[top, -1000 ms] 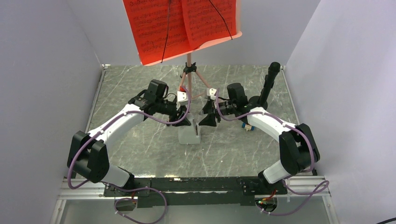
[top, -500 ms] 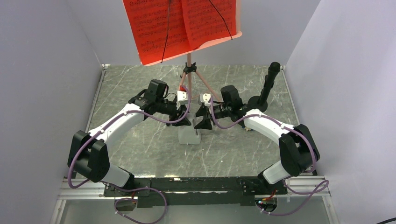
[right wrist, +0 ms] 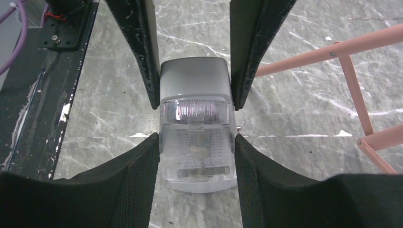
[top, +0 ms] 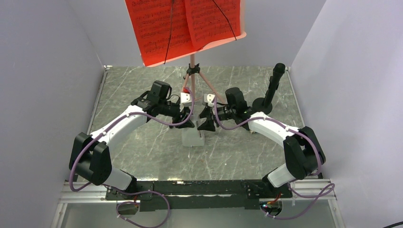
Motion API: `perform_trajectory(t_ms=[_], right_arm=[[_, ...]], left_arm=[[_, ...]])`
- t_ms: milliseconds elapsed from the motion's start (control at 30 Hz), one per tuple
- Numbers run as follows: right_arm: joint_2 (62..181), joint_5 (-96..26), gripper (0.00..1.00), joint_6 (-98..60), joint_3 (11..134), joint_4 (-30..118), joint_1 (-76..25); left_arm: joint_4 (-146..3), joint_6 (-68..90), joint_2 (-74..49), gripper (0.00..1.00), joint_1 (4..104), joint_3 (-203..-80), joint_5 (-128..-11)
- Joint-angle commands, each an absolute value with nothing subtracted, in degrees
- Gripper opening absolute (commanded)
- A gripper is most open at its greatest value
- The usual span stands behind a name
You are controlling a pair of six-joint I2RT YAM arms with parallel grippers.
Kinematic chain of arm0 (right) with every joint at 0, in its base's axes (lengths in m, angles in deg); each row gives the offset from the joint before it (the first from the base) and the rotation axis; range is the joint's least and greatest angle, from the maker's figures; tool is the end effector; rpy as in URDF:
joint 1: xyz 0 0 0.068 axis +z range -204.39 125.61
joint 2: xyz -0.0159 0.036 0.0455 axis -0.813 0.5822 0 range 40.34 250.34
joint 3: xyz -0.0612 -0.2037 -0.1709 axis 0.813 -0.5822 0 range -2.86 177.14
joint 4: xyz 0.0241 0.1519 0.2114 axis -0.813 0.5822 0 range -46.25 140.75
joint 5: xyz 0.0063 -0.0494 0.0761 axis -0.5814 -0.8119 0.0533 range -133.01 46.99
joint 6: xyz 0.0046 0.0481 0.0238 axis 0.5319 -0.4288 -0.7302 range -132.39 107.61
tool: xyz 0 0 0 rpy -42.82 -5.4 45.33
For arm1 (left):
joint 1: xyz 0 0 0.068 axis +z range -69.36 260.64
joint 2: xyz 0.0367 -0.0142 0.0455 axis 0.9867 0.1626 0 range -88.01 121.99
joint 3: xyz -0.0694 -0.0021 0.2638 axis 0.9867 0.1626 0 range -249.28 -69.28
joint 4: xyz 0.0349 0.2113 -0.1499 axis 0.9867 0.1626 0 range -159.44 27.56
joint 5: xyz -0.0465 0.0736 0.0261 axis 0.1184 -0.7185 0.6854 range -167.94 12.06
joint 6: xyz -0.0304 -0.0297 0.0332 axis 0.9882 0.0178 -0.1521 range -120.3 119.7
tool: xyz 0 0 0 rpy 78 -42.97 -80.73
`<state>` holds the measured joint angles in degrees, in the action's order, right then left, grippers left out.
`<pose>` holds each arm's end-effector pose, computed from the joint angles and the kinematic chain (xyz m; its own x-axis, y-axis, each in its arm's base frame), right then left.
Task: Pack up the instrument practice props
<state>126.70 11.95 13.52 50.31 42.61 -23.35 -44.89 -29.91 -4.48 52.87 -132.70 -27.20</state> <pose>0.2601 0.1906 0.2430 -0.0199 -0.3047 -0.9522 -0.9998 0.0011 0.0205 0.2610 -0.1686 0.2800 -0.1543 0.4346 -0.8873 0.9873 0.1019 -0.1218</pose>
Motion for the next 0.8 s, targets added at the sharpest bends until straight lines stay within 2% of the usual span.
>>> perform_trajectory(t_ms=[0, 767], right_arm=[[126.1, 12.4, 0.0, 18.1, 47.5, 43.1, -23.6], [122.5, 14.4, 0.0, 18.4, 52.1, 48.0, -24.0]], left_arm=[[-43.3, -32.4, -1.9, 0.01, 52.5, -132.6, -30.8], [-41.8, -33.6, -0.6, 0.01, 52.5, -133.8, -31.8]])
